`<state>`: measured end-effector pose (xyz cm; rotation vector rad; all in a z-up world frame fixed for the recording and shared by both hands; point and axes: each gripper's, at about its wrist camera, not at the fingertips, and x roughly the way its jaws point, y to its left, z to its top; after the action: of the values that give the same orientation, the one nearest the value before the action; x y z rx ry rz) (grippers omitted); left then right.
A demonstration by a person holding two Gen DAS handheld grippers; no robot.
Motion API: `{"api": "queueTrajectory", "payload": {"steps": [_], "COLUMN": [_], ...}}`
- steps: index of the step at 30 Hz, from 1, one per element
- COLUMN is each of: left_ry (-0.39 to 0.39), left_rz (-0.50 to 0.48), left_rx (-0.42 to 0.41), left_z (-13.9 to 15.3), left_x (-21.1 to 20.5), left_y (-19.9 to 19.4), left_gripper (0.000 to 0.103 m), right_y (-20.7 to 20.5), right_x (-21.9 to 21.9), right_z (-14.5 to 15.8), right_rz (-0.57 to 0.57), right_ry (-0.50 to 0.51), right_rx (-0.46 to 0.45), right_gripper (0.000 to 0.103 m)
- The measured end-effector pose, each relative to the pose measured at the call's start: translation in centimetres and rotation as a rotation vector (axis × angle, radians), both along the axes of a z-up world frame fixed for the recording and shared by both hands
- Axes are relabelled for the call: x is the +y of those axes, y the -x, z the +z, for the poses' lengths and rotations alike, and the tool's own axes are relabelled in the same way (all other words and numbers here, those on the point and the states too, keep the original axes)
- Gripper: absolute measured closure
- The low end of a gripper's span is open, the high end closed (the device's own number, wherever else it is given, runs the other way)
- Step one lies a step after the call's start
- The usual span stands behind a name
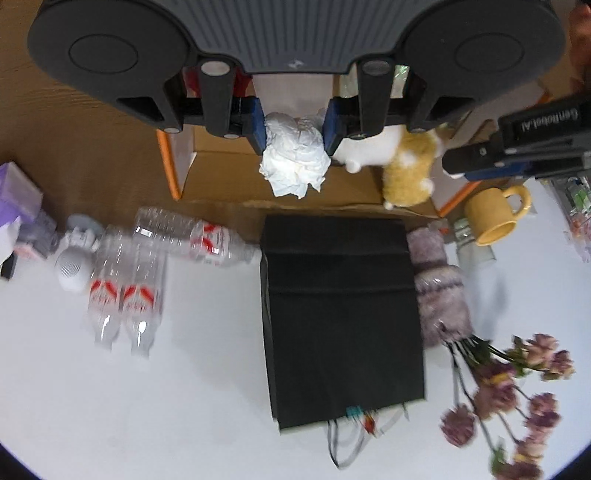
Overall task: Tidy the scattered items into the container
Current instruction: 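Drop the crumpled tissue and white cap into the box, opening both grippers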
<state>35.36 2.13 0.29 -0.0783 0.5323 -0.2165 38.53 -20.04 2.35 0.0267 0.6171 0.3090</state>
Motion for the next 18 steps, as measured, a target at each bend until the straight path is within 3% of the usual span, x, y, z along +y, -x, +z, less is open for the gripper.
{"api": "queueTrajectory", "payload": {"steps": [9,12,13,14,15,16,18], "left_ry": [-0.035,-0.043,-0.045,-0.045,-0.042,-0.042,-0.042], "left_rz": [-0.013,-0.01,-0.006,-0.003,0.0,0.003,0.015], "left_rx": [0.054,0.058,0.058,0.055,0.045,0.034,0.007], "left_z": [-2.4,-2.5,-2.5,-2.4,-2.2,-1.9,-1.2], "left_x": [-0.1,-0.2,-0.2,-0.2,-0.2,-0.2,0.0], "left_y": [-2.1,-2.0,-1.9,-1.8,-1.6,-1.3,-0.7], "left_gripper": [0.074,0.071,0.064,0.046,0.036,0.033,0.018], "right_y": [-3.1,-3.1,-3.0,-2.9,-2.8,-2.6,-2.1], "right_x": [0.9,0.6,0.6,0.7,0.7,0.7,0.7], "right_z": [-3.4,-3.5,-3.5,-3.4,-3.3,-3.1,-2.7], "right_rz": [0.022,0.025,0.024,0.024,0.023,0.024,0.023], "right_ry": [0.01,-0.004,-0.002,-0.001,0.0,-0.001,0.008], "right_rx": [0.091,0.105,0.102,0.1,0.099,0.093,0.072], "right_gripper": [0.071,0.062,0.058,0.048,0.042,0.031,0.026]}}
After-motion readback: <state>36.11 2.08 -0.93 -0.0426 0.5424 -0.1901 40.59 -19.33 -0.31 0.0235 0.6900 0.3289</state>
